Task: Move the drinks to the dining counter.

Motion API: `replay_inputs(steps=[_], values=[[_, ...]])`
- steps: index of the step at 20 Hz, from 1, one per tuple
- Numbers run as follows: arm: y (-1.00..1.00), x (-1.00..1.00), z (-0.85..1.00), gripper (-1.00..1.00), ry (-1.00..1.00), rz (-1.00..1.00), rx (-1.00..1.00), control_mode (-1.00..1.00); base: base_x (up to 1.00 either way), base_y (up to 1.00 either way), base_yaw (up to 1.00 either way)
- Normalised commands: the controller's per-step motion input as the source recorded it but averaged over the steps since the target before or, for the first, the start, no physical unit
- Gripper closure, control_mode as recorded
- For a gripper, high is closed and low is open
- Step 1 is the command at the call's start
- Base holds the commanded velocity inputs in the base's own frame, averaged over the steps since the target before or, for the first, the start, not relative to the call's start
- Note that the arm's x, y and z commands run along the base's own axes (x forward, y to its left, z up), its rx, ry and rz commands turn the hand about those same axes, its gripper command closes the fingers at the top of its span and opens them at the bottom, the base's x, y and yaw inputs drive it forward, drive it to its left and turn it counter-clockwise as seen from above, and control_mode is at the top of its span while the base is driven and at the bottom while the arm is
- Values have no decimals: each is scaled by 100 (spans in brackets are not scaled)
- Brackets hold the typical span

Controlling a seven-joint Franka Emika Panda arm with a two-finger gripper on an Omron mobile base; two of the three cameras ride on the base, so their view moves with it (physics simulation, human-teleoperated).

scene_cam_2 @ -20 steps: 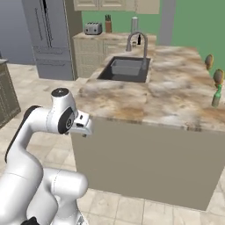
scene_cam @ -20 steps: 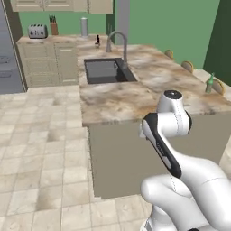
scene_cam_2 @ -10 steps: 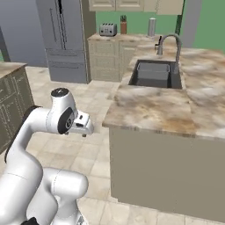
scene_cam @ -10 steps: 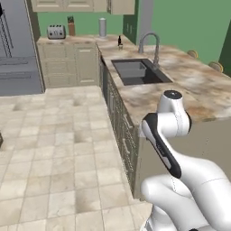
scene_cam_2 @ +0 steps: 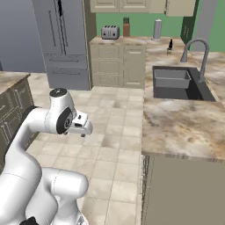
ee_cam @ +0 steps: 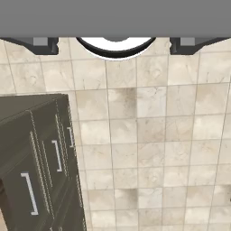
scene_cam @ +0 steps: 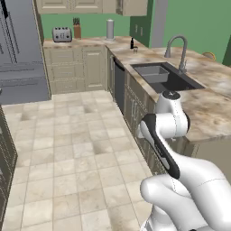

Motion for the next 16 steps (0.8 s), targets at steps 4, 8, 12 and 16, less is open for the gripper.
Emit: replay_inputs(steps=[4,8,12,16], values=[[0,0,0,-100,0,0,0,100,37,36,-43],[0,0,0,-100,0,0,0,100,17,27,-51],[0,0,0,-100,0,0,0,100,6,44,-56],[0,0,0,-100,0,0,0,100,0,47,-68]])
